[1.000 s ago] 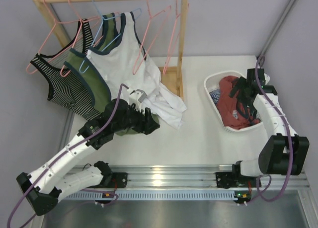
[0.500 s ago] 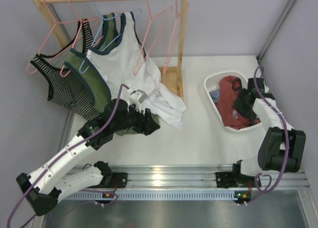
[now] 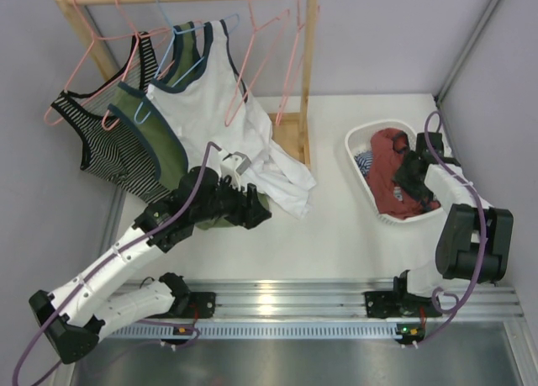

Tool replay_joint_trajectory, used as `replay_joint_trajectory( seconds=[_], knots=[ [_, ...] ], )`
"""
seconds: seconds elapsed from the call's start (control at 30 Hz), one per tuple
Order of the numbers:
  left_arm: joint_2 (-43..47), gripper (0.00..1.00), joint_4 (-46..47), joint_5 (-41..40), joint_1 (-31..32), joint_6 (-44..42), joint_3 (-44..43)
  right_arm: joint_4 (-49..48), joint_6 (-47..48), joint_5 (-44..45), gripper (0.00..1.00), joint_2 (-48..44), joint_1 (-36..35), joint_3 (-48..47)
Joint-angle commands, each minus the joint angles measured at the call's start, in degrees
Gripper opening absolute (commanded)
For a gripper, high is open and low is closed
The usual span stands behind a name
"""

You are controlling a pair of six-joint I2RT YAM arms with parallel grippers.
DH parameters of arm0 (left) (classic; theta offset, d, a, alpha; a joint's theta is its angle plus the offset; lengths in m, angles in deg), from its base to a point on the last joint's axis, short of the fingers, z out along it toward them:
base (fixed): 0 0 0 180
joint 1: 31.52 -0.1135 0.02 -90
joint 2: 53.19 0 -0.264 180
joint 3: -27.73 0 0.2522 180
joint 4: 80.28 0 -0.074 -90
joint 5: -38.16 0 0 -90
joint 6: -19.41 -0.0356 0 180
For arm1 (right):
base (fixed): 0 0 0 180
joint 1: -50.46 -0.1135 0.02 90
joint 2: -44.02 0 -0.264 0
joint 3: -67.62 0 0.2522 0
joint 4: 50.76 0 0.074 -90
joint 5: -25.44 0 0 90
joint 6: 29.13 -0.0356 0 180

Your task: Place the tank top on the hanger

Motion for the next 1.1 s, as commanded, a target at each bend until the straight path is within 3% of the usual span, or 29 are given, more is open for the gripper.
replay_joint_trajectory(
  seconds=[0.0,0.37,0.47,0.57,0.6,0.73,0.93,1.07],
  knots=[
    [-0.59,0.66,2.31,0.5,0.22,-1.1,0.3,-2.71,0.83,1.05,0.6,0.64,0.91,-0.22],
    [-1.65,0.66,2.4,0.58,0.3,-1.8,0.12,-2.53,1.54,3.42,0.57,1.52,0.91,-1.45],
    [-1.74,0.66,2.49,0.67,0.22,-1.8,0.12,-2.7,1.62,3.86,0.5,1.78,0.91,-1.62],
    [-1.82,0.65,2.58,0.76,0.22,-1.71,0.21,-2.36,2.15,4.04,0.34,2.22,0.91,-2.33],
    [-1.82,0.65,2.58,0.76,0.22,-1.71,0.21,-2.01,2.15,3.95,0.25,2.05,0.91,-3.02],
    [-1.74,0.65,2.31,0.76,0.22,-1.71,-0.05,0.36,2.06,3.25,0.11,0.29,0.91,-4.79],
    [-1.91,0.65,2.14,0.58,0.22,-1.62,-0.49,4.67,2.85,0.79,0.02,-4.54,0.91,-9.88],
    [-2.0,0.65,2.23,0.06,0.3,-1.45,-0.93,9.31,3.56,-2.99,0.0,-7.88,0.03,-18.64]
  ],
)
